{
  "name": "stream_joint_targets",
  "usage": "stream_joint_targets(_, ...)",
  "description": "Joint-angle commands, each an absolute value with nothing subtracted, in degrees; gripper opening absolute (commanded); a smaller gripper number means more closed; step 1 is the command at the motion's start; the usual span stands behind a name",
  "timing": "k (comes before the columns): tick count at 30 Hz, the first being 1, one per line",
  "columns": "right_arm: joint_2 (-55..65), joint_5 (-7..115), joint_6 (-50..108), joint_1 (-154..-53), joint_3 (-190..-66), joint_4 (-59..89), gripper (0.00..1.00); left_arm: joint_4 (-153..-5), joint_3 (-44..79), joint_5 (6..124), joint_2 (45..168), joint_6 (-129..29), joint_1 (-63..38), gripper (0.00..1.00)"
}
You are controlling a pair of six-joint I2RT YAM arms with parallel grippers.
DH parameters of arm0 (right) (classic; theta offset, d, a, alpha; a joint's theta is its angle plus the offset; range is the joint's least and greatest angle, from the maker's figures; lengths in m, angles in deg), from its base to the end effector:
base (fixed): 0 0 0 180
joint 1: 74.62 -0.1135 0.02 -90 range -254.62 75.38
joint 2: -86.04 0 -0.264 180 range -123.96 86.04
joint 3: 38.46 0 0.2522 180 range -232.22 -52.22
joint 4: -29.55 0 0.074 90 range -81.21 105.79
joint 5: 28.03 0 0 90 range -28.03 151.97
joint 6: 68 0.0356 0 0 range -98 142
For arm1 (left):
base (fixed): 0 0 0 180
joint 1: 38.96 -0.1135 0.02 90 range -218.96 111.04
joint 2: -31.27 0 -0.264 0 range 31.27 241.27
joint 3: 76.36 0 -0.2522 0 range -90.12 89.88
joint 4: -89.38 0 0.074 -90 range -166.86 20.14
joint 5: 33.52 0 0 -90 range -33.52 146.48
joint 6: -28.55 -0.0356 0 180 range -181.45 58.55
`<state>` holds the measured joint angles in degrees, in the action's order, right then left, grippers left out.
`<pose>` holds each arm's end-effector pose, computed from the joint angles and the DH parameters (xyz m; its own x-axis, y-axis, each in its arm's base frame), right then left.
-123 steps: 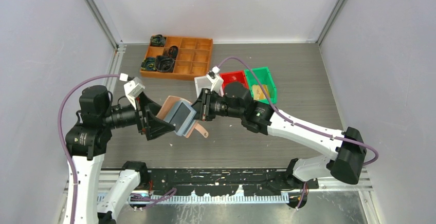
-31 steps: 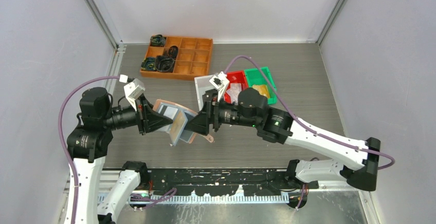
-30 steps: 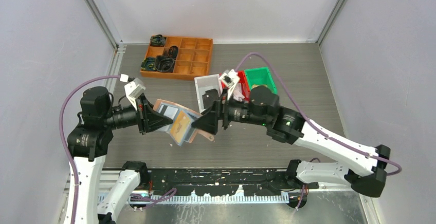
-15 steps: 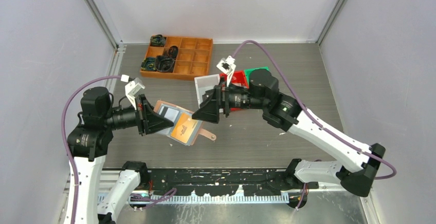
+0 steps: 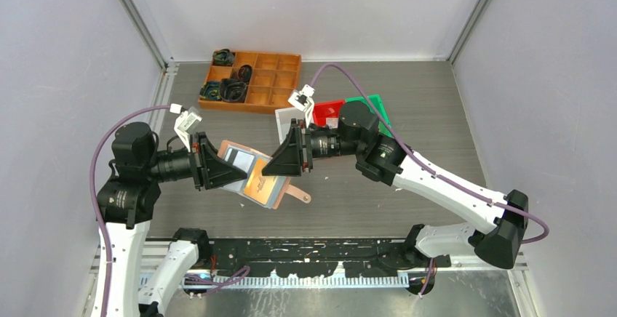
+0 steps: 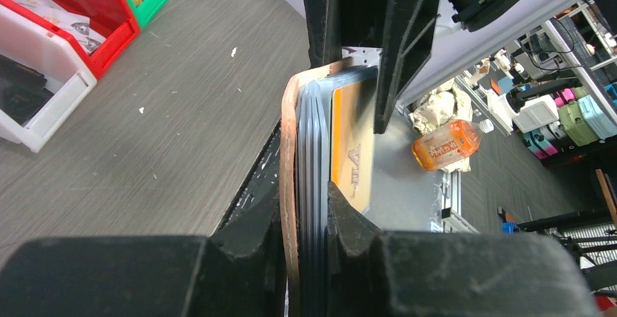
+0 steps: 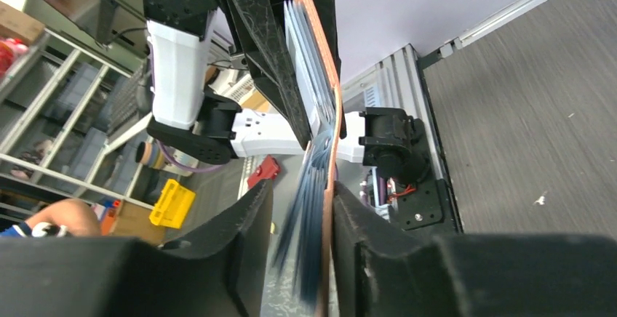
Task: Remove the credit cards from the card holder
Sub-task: Remove the credit card from the card holder.
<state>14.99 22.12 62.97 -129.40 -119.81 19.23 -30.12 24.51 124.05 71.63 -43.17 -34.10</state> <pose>0.1450 0.2450 0.4083 -0.6537 -0.0531 -0.7549 -0.7525 -0.0608 0.6558 0.0937 -0.0410 0.4100 -0.6288 -0.0666 -0.7747 0.7274 0.3018 -0.6163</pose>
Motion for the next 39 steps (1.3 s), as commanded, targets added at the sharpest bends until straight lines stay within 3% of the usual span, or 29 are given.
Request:
stream_joint_targets(1, 14.6, 19.9, 65.7, -130.2, -120.0, 26.5, 0.33, -35.8, 24.6, 126.5, 71.3, -39.6, -34.2, 0.13)
stream_joint_targets(4, 14.9, 20.8, 65.9, -130.4, -119.1, 26.7, 0.17, -36.7, 24.9, 127.0, 71.2, -37.4, -34.2, 0.21)
stream_joint_targets(6, 16.0, 21.8, 65.4, -130.4, -118.1, 26.7, 0.09, -36.8, 24.9, 127.4, 71.3, -36.3, -34.2, 0.44)
stream_joint_targets(8, 17.6, 23.1, 64.6, -130.4, -116.9, 26.3, 0.06, -36.2, 24.8, 128.0, 71.6, -35.8, -34.2, 0.55)
stream_joint_targets(11, 20.0, 24.8, 63.5, -130.4, -114.9, 25.9, 0.02, -35.9, 24.7, 128.8, 72.0, -35.7, -34.2, 0.52)
stream_joint_targets(17, 21.8, 25.7, 63.4, -130.4, -113.4, 25.9, 0.01, -32.8, 24.3, 127.4, 72.2, -39.1, -34.2, 0.36)
stream_joint_targets(30, 22.6, 26.1, 62.1, -130.4, -114.2, 24.5, 0.01, -27.5, 23.5, 129.8, 73.0, -42.7, -34.2, 0.36)
stream_joint_targets(32, 22.7, 26.2, 61.8, -130.4, -114.2, 24.3, 0.01, -27.3, 23.5, 130.7, 73.7, -42.6, -34.2, 0.3)
stream_joint_targets(33, 22.6, 26.2, 61.6, -130.4, -114.3, 24.0, 0.06, -27.6, 23.5, 130.3, 73.9, -42.4, -34.2, 0.23)
stream_joint_targets(36, 22.7, 28.4, 60.2, -130.3, -115.4, 21.0, 0.47, -28.8, 23.2, 127.7, 74.9, -41.3, -34.2, 0.03)
stream_joint_targets(39, 24.0, 35.6, 57.7, -129.3, -117.3, 14.8, 0.66, -29.9, 22.0, 124.0, 76.4, -40.9, -34.2, 0.0)
